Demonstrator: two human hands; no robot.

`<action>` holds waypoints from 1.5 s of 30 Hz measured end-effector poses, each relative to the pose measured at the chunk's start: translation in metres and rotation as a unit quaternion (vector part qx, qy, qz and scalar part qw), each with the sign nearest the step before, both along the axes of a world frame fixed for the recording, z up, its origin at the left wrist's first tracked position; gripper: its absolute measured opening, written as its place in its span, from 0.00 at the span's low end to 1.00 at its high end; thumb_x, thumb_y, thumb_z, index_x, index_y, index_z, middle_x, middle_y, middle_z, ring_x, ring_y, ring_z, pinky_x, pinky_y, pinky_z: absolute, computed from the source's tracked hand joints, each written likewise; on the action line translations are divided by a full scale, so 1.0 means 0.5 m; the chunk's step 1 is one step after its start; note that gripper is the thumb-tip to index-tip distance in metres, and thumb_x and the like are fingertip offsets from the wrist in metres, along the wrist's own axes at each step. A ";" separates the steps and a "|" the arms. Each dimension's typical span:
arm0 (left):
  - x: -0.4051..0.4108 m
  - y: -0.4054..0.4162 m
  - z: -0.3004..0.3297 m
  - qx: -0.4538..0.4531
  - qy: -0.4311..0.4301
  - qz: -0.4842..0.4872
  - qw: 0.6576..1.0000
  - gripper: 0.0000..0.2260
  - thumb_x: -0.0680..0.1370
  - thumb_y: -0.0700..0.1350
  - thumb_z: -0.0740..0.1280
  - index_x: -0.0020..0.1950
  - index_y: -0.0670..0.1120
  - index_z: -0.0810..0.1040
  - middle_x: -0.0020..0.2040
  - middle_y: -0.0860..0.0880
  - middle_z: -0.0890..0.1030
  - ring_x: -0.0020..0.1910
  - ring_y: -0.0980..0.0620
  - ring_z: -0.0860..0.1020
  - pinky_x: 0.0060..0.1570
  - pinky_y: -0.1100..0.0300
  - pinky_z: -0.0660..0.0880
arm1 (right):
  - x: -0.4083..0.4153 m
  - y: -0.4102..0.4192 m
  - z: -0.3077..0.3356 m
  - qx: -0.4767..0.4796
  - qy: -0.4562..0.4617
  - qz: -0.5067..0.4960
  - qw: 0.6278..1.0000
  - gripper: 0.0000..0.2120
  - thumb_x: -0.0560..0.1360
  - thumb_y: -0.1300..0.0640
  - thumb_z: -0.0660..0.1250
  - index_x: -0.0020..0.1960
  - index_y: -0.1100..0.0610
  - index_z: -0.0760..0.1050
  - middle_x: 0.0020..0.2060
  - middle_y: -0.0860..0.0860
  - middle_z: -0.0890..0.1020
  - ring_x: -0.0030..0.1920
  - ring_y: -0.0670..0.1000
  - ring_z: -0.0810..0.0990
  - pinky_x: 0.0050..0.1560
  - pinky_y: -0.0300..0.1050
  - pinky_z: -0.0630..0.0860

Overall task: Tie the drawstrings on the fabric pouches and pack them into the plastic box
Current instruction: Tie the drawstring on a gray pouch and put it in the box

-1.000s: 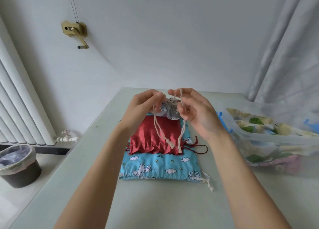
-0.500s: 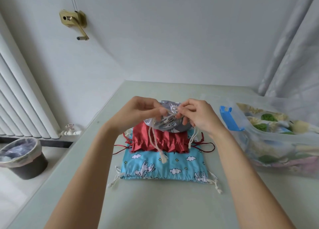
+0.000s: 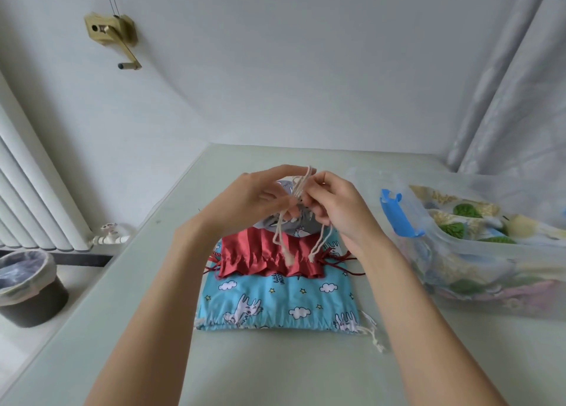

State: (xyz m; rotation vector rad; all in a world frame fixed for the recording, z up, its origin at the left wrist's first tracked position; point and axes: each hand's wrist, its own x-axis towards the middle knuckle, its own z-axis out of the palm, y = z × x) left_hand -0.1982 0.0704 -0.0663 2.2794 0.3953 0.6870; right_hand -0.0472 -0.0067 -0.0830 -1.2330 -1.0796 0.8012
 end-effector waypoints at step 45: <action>0.032 -0.005 -0.017 0.054 -0.154 0.152 0.975 0.12 0.69 0.40 0.75 0.42 0.51 0.75 0.36 0.60 0.82 0.35 0.61 0.79 0.37 0.69 0.73 | 0.017 -0.011 0.016 0.045 0.012 0.056 0.997 0.09 0.73 0.52 0.65 0.44 0.57 0.80 0.29 0.47 0.76 0.30 0.44 0.66 0.28 0.35 0.61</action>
